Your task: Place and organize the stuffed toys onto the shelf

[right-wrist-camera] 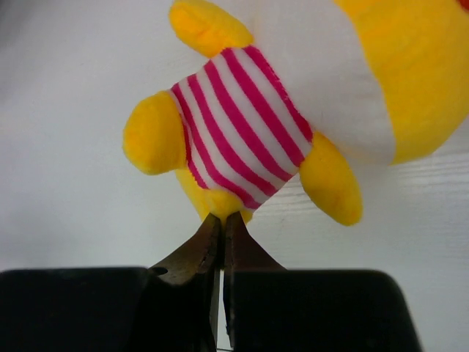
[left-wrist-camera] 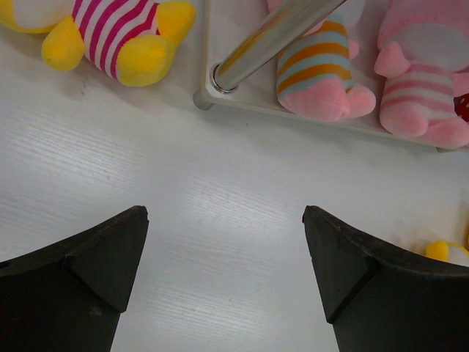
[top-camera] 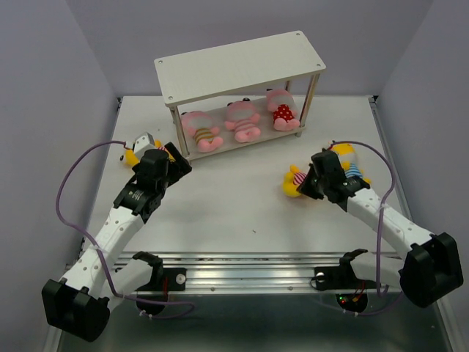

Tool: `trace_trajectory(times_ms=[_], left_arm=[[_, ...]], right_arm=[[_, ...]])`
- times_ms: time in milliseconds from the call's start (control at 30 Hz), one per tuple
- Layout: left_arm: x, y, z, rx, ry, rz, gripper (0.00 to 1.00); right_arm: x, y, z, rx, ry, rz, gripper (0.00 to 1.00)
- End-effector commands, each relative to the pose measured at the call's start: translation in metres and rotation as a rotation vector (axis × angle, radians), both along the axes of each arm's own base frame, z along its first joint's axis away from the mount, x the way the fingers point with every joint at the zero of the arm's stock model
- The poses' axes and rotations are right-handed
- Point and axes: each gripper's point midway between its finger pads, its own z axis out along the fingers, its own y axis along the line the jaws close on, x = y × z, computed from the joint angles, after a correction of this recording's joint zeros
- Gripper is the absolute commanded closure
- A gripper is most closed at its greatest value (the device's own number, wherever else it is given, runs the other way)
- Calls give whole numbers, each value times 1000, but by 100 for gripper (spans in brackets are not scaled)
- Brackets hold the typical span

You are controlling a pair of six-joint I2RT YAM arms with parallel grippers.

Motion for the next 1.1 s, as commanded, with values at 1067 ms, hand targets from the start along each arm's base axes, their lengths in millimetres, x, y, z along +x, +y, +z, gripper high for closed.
trace_trajectory(times_ms=[1067], left_arm=[[4, 9, 22, 27, -61, 30, 1]], right_arm=[[84, 124, 417, -303, -1245, 1116, 99]])
